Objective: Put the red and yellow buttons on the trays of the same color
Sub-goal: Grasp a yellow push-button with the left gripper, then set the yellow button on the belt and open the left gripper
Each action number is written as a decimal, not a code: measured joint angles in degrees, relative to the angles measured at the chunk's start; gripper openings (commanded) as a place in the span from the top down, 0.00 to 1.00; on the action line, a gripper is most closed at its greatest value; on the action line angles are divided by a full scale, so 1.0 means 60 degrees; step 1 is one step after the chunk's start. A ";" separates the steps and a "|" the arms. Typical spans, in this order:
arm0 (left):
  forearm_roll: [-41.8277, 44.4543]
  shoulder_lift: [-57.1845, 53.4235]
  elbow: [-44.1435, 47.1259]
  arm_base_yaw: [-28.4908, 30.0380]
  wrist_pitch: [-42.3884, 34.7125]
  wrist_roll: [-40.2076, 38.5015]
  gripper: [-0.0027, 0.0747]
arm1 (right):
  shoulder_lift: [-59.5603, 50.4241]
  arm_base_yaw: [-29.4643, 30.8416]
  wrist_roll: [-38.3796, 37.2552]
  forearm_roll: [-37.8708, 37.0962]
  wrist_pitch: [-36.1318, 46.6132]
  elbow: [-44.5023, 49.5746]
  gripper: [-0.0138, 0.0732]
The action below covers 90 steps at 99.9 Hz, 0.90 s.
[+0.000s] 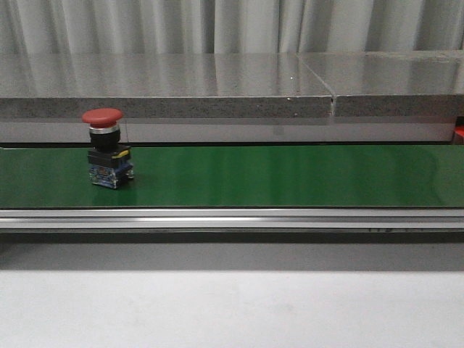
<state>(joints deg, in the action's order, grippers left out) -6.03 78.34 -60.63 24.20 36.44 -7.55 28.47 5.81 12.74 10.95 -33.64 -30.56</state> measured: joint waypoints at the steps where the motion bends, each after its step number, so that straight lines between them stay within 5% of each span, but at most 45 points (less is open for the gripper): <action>1: 0.0000 -0.0079 0.0000 -0.0037 0.0027 0.0029 0.82 | 0.0000 0.0000 0.0000 0.0000 0.0000 0.0000 0.92; 51: -0.0027 -0.0144 -0.0388 -0.2760 0.1040 0.0751 0.82 | 0.0000 0.0000 0.0000 0.0000 0.0000 0.0000 0.92; 90: -0.0027 0.1715 -0.1487 -0.3117 0.1960 0.1135 0.82 | 0.0000 0.0000 0.0000 0.0000 0.0000 0.0000 0.92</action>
<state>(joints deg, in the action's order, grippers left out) -6.20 88.62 -69.55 5.51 48.20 -0.74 28.47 5.81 12.74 10.95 -33.64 -30.56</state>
